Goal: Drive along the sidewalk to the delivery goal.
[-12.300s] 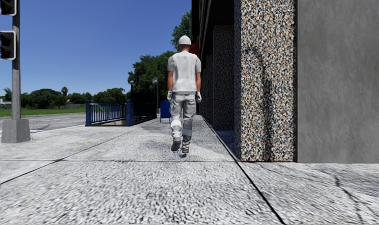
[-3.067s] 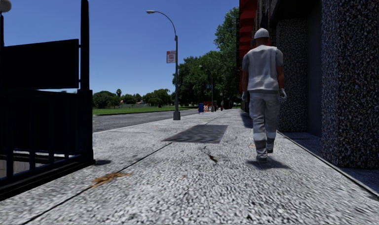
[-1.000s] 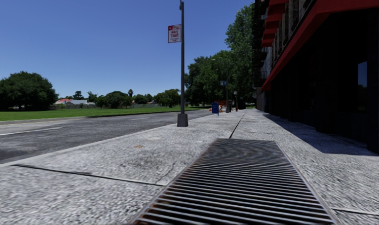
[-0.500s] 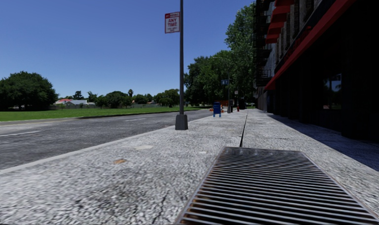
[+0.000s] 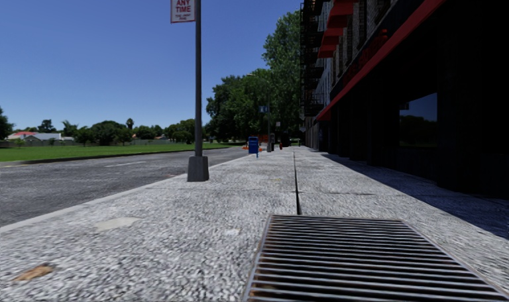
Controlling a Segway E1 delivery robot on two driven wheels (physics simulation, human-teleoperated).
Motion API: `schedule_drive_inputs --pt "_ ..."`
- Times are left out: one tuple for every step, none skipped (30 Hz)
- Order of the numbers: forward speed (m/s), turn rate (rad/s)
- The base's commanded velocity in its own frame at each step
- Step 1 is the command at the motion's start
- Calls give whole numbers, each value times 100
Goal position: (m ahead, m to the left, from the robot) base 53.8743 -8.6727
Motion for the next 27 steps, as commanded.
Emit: schedule_drive_inputs --pt "200 -55" --pt "200 -55" --pt "200 -55" --pt "200 -51" --pt "200 -49" --pt "200 -49" --pt "200 -48" --pt "200 -37" --pt "200 -13" --pt "200 0" --pt "200 0" --pt "200 0" --pt "200 0" --pt "200 0" --pt "200 0" --pt "200 0" --pt "200 0" --pt "200 0" --pt "200 0" --pt "200 0" --pt "200 0" --pt "200 0" --pt "200 0" --pt "200 0" --pt "200 0" --pt "199 0" --pt "199 0"
